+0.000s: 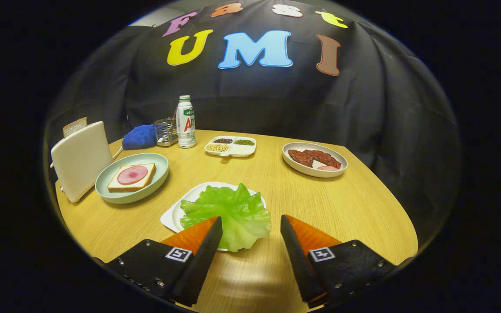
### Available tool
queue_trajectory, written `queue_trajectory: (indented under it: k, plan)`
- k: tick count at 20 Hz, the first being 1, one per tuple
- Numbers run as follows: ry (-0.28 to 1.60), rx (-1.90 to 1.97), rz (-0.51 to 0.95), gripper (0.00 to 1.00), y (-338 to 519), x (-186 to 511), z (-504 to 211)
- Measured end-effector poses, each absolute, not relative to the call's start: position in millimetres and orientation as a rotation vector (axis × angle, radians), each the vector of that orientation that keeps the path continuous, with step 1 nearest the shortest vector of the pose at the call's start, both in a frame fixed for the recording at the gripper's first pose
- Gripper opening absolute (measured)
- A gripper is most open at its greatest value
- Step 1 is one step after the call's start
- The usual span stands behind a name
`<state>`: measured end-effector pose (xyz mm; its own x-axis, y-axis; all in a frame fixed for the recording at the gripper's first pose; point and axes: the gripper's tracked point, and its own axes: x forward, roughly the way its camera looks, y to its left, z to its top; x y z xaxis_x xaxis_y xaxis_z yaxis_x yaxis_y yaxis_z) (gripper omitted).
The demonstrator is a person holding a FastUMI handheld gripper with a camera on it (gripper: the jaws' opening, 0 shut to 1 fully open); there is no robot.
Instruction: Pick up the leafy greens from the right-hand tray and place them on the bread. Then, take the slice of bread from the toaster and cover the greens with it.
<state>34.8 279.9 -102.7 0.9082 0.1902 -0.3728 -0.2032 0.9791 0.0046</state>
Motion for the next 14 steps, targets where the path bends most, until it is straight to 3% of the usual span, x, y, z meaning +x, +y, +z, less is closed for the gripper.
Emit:
queue_trajectory:
  k: [2, 3, 4, 7, 9, 14]
  plan:
    - [0.387, -0.036, 0.177, 0.69, 274.6, 35.8, -102.1]
    - [0.407, -0.027, 0.181, 0.47, 275.1, 35.0, -103.5]
    - [0.43, -0.019, 0.204, 0.43, 278.9, 34.2, -107.1]
    - [0.45, -0.022, 0.269, 0.43, 293.2, 28.8, -111.4]
    - [0.466, 0.01, 0.285, 0.04, 295.3, 28.1, -111.8]
    - [0.38, 0.048, 0.321, 0.03, 297.4, 28.0, -92.6]
